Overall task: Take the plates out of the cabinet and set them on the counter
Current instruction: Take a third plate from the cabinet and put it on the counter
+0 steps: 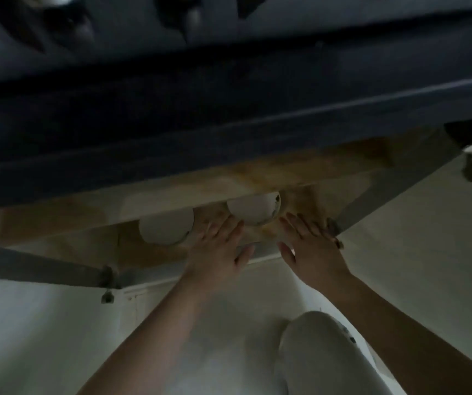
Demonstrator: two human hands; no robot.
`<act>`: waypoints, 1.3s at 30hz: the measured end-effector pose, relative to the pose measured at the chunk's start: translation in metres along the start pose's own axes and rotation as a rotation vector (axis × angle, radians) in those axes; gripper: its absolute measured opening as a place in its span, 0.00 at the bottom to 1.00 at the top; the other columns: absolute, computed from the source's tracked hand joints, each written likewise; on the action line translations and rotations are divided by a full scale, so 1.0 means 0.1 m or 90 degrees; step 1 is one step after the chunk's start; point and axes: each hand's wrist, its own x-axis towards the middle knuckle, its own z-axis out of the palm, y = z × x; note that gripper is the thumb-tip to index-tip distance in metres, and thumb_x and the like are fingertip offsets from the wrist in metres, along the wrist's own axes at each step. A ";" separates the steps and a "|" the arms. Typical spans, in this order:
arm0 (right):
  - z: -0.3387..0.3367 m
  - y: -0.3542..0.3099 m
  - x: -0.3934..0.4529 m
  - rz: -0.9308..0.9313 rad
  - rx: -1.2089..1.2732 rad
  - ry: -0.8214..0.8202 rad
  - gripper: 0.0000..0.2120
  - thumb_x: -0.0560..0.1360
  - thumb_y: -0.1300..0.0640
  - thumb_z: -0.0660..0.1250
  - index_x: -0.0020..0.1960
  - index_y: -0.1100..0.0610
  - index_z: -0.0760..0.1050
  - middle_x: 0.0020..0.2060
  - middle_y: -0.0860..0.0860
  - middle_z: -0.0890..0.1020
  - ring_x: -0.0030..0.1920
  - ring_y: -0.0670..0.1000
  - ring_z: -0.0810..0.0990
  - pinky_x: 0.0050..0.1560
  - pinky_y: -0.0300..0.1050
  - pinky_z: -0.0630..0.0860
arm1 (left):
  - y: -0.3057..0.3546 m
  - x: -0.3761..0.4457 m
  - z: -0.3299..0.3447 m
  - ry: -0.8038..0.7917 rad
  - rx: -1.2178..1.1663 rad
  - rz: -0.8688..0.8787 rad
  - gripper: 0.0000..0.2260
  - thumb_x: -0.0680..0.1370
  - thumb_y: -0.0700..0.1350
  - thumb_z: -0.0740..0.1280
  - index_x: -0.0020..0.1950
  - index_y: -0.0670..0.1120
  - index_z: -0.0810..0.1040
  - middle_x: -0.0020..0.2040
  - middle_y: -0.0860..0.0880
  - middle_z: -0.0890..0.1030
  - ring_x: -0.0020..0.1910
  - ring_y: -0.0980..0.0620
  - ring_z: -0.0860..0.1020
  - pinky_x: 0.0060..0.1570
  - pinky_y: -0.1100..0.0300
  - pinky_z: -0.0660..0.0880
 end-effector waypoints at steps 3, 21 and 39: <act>0.49 0.12 0.21 -0.017 -0.015 -0.016 0.24 0.79 0.48 0.56 0.70 0.58 0.72 0.69 0.55 0.74 0.67 0.59 0.74 0.67 0.56 0.68 | -0.08 0.24 0.47 0.022 0.022 0.012 0.29 0.80 0.65 0.48 0.79 0.53 0.58 0.80 0.53 0.57 0.79 0.51 0.50 0.74 0.51 0.42; 2.06 0.58 0.93 -0.020 -0.106 -0.006 0.29 0.79 0.43 0.42 0.78 0.49 0.57 0.76 0.52 0.63 0.75 0.55 0.63 0.72 0.51 0.59 | -0.31 1.06 2.08 0.088 0.026 0.065 0.28 0.81 0.61 0.53 0.79 0.52 0.60 0.78 0.45 0.64 0.76 0.42 0.61 0.73 0.41 0.57; 2.77 1.03 1.70 0.227 0.642 0.136 0.23 0.80 0.55 0.63 0.74 0.51 0.64 0.68 0.53 0.73 0.68 0.56 0.71 0.55 0.30 0.66 | -0.40 1.77 2.43 0.046 -0.845 -0.362 0.23 0.84 0.55 0.55 0.79 0.54 0.58 0.77 0.48 0.64 0.72 0.47 0.67 0.61 0.61 0.62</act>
